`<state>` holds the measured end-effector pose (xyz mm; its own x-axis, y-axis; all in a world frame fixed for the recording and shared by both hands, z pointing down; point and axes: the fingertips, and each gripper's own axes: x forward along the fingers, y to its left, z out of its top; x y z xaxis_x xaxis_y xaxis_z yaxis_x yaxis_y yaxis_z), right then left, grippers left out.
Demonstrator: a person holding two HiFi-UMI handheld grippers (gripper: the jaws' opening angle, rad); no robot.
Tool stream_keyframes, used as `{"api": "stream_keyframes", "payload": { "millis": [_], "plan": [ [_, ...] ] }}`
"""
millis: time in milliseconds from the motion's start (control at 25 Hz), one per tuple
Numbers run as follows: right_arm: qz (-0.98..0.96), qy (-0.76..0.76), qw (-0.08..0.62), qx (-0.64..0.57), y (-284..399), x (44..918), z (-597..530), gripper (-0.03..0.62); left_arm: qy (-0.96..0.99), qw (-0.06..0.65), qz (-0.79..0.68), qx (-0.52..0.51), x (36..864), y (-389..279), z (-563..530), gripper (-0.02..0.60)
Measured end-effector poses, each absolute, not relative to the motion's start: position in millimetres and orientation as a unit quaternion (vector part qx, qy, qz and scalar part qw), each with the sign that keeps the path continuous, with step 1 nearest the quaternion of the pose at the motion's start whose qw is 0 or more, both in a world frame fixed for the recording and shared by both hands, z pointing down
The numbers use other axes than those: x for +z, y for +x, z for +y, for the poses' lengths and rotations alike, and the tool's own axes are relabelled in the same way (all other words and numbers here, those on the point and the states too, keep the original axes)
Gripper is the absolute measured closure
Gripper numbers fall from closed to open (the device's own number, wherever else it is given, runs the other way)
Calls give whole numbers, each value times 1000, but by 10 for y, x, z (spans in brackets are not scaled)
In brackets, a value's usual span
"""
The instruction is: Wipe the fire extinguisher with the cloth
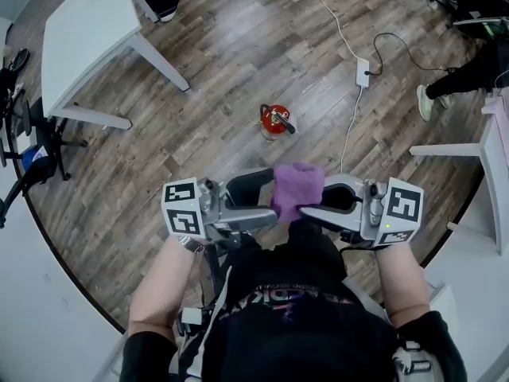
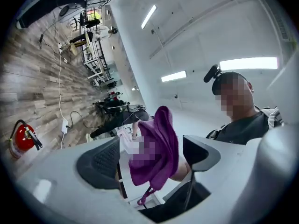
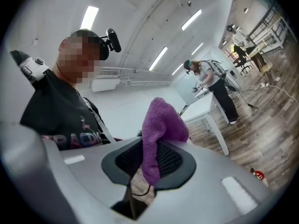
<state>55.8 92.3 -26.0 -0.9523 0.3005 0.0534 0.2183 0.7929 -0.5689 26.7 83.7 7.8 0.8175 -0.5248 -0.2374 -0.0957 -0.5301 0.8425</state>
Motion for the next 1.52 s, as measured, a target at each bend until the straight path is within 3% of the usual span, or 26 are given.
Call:
{"api": "stream_keyframes", "payload": {
  "millis": [400,520,600,720,1320,1520],
  "plan": [
    [-952,-64,71,291,73,-356,1986,523,874,432,-78,-210,-453,174,1772,166],
    [-952,-43,67,295,55,-365,2208,523,886,423,-77,-173,-484,122,1938,264],
    [-954,-40,61,292,83,-426,2338,523,884,429,-62,-177,-536,136,2015,403],
    [-956,-30,57,285,191,-512,2450,523,880,430,-46,-194,-657,238,2123,472],
    [-924,2,70,377,1365,-336,2610,496,881,414,-141,-181,-566,1157,2406,502],
    [-923,5,76,378,1736,-269,2629,478,847,445,-138,-256,-465,1300,2378,505]
  ]
}}
